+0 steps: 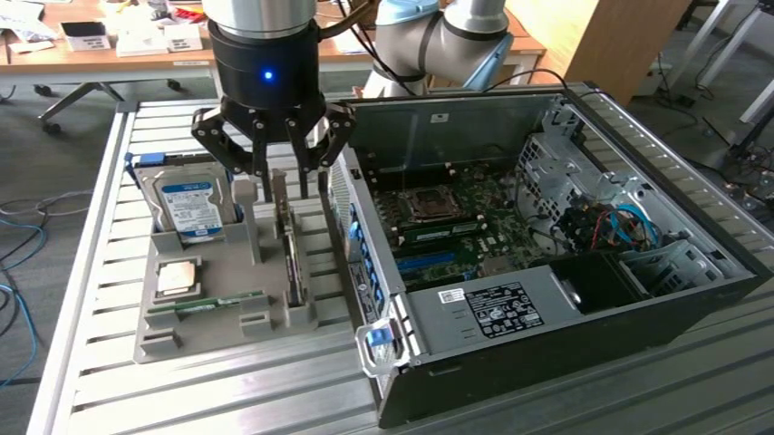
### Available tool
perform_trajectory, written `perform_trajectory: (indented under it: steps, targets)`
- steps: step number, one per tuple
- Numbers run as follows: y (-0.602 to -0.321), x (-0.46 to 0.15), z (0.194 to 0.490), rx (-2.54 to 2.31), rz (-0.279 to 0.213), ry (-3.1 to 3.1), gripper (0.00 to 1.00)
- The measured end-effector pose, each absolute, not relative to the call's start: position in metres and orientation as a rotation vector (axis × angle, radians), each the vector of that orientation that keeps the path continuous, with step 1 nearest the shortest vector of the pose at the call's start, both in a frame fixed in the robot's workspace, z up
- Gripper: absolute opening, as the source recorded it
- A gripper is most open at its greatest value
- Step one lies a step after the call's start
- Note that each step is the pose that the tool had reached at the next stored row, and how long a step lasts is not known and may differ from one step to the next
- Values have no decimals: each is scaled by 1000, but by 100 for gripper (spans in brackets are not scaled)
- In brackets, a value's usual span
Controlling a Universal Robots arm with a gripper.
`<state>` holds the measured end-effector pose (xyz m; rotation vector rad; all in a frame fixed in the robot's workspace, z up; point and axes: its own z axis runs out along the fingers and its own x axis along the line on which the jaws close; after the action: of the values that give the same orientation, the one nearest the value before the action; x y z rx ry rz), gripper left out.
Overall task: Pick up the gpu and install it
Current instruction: 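Pick up the gpu and move the gpu toward the slot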
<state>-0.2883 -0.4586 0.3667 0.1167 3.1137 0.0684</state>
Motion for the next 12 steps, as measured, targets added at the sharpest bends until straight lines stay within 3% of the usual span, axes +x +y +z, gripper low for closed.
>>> perform_trajectory:
  steps: [12]
  targets:
    - [-459, -288, 359, 117, 68, 3114, 42]
